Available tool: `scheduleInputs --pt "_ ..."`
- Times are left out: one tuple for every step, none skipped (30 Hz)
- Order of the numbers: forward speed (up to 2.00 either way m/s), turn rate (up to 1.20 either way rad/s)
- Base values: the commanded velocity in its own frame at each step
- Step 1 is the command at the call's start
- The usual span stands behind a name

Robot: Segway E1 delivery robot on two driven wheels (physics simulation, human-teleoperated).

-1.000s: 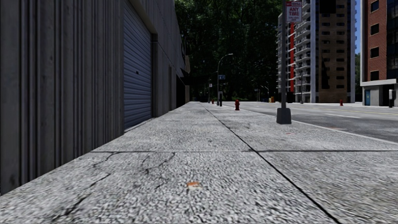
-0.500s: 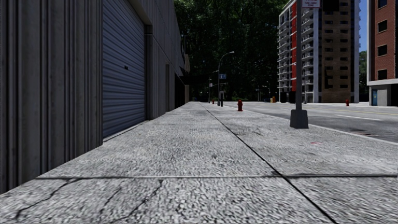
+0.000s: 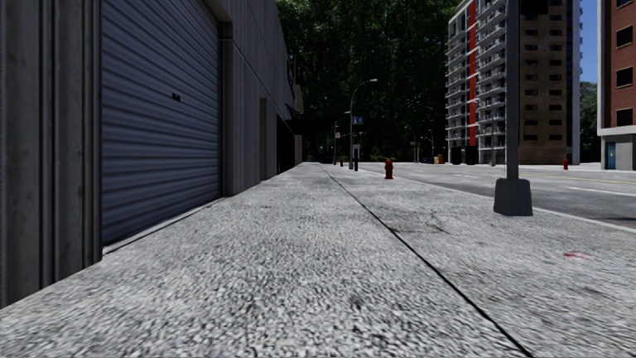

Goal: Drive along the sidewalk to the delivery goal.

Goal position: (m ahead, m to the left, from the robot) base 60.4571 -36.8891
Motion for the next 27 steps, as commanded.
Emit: scheduleInputs --pt "2.0 0.0" --pt "2.0 0.0" --pt "2.0 0.0" --pt "2.0 0.0" --pt "2.0 0.0" --pt "2.0 0.0" --pt "2.0 0.0" --pt "2.0 0.0" --pt "2.0 0.0" --pt "2.0 0.0" --pt "2.0 0.0" --pt "2.0 0.0" --pt "2.0 0.0" --pt "2.0 0.0" --pt "2.0 0.0" --pt "2.0 0.0" --pt "2.0 0.0" --pt "2.0 0.0" --pt "2.0 0.0" --pt "2.0 0.0" --pt "2.0 0.0" --pt "2.0 0.0" --pt "2.0 0.0" --pt "2.0 0.0" --pt "2.0 0.0" --pt "2.0 0.0" --pt "2.0 0.0"
